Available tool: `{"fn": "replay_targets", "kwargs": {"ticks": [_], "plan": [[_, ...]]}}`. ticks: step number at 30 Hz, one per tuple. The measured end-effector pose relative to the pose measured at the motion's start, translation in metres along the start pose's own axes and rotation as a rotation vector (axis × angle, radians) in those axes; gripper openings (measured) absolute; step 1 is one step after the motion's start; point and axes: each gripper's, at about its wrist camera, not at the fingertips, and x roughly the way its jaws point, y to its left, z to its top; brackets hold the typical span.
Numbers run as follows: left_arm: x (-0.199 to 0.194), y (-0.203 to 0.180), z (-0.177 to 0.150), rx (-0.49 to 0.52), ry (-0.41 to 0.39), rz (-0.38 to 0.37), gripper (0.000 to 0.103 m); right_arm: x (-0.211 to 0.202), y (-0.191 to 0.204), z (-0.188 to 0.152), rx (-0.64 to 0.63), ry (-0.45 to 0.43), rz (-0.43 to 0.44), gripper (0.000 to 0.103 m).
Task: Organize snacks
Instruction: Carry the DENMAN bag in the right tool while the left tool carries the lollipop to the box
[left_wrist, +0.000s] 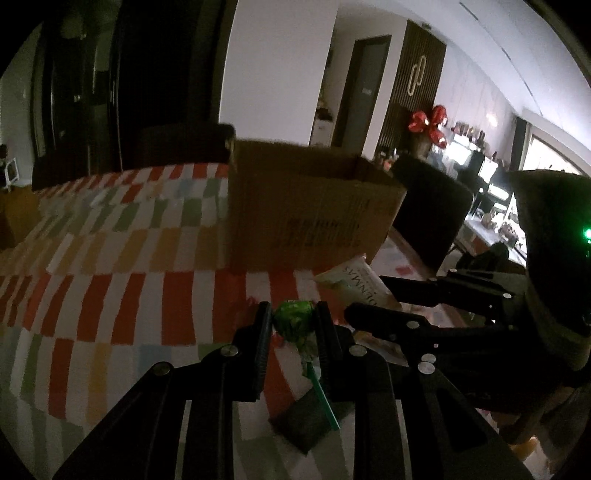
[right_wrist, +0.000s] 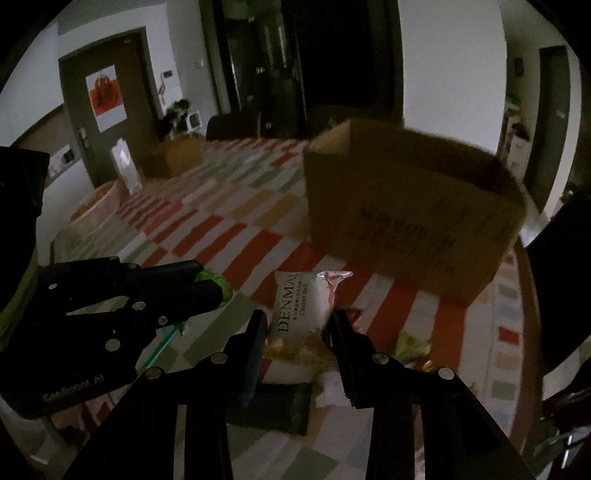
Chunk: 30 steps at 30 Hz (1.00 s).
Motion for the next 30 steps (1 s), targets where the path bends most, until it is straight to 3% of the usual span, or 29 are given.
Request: {"fn": "replay_targets", "kwargs": {"ticks": [17,30], "plan": [[-0.012,-0.024,0.076,0.055,-0.156,-0.001,0.024,-0.059,-0.031,0.054,0.021,-0.199,-0.098,0.037],[0.012,-0.026,0.134,0.076,-0.175,0.017,0.024,-0.056,-0.064,0.097,0.062,-0.24,-0.155,0.037]]}}
